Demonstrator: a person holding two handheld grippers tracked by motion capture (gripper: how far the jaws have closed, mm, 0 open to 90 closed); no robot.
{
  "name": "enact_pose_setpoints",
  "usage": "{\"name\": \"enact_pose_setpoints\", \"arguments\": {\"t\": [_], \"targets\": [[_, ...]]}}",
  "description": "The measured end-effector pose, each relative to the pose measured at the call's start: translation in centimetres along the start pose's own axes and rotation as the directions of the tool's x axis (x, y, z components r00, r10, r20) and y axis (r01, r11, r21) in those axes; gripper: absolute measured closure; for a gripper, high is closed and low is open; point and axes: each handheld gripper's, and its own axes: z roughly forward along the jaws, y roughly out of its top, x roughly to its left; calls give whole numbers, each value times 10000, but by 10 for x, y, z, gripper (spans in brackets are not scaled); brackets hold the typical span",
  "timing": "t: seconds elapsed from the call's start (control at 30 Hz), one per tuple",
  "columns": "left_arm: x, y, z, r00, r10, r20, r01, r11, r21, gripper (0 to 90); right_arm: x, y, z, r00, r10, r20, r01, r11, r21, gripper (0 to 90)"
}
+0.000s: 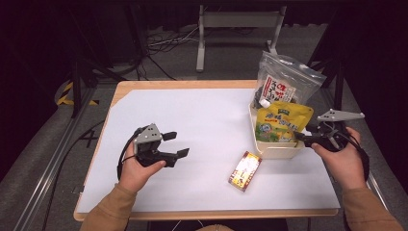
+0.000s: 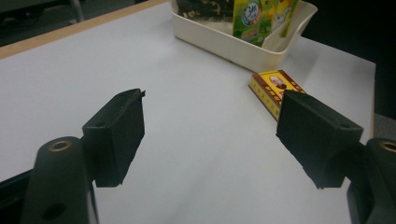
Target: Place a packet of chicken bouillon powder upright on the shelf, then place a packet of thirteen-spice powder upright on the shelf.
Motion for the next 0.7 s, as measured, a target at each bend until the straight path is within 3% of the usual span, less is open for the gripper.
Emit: {"name": "enact_pose_setpoints", "arguments": {"t": [0.2,0.33,0.7], "targets": [[-13,9,12,9997,183,131,-192,9976,668,219,2,-1,-13,9999,-29,-141,28,10000,-52,452],[-18,14,20,9994,83,345,-114,9961,879,211,5,-2,-20,9995,1,-319,-8,9998,-213,441],[-33,25,47,9978,-69,660,-35,9877,1563,183,11,-6,-22,9971,100,-758,-150,9977,-654,418]]}}
